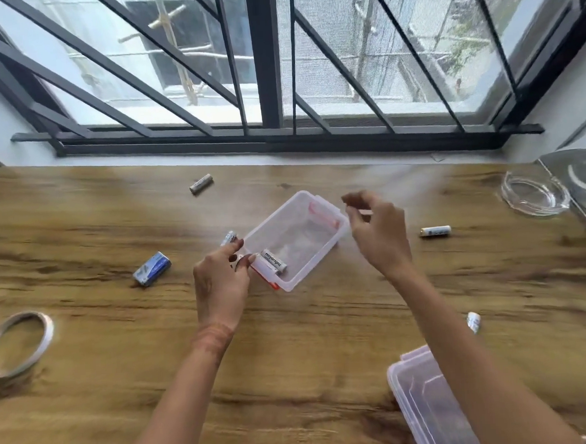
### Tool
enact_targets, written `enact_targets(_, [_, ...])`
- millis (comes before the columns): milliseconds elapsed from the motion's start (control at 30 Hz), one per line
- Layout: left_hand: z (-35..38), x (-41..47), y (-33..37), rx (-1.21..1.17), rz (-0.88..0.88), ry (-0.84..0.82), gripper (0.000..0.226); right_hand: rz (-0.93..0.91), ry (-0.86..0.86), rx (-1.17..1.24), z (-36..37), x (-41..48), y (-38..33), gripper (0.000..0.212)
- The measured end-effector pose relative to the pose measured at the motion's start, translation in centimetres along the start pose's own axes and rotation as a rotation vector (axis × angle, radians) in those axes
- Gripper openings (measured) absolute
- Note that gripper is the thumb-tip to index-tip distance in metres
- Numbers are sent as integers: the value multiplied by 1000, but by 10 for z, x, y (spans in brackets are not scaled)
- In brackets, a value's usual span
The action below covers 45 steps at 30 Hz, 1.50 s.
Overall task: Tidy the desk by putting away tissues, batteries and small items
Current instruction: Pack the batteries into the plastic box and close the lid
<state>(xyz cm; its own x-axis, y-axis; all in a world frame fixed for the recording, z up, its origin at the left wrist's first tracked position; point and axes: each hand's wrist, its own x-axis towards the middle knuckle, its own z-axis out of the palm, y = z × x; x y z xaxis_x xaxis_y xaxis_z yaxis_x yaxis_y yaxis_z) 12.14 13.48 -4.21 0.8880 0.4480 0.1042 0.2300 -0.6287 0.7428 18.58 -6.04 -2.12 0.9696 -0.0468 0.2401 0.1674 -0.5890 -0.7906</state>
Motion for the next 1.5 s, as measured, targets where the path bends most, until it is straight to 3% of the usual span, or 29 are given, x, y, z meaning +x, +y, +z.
enact_targets(67, [1,0,-1,2,-14,1,38,7,23,-216,-22,0,31,29])
enact_targets(167, [2,0,-3,-4,-28,-5,38,148,-87,-530,-49,-1,75,45])
enact_targets(300, [2,0,-5,-3,-24,-4,38,189,-189,-715,-63,-10,101,56])
enact_targets(467, [2,-2,-5,-26,6,7,35,43,-93,-730,-56,-16,104,22])
enact_targets(567, [1,-3,-9,-47,8,-18,37,93,-77,-642,-53,-28,93,13])
enact_targets(700, [-1,-11,-14,-61,58,-56,39,304,-1,-524,-64,-53,82,17])
enact_targets(867, [2,-15,-11,-11,206,-88,46,566,86,-546,-87,-95,77,25])
enact_targets(1033, [10,-12,-9,67,252,-225,70,632,168,-518,-96,-116,81,18])
enact_targets(1133, [12,-13,-12,54,246,-265,73,680,221,-546,-101,-123,80,19])
enact_targets(1233, [13,-12,-15,56,259,-269,74,590,123,-574,-109,-132,77,12])
enact_targets(1400, [13,-12,-17,34,255,-252,76,216,-146,-724,-111,-141,76,20])
enact_targets(1500, [13,-13,-17,6,249,-239,77,199,-166,-701,-111,-140,75,25])
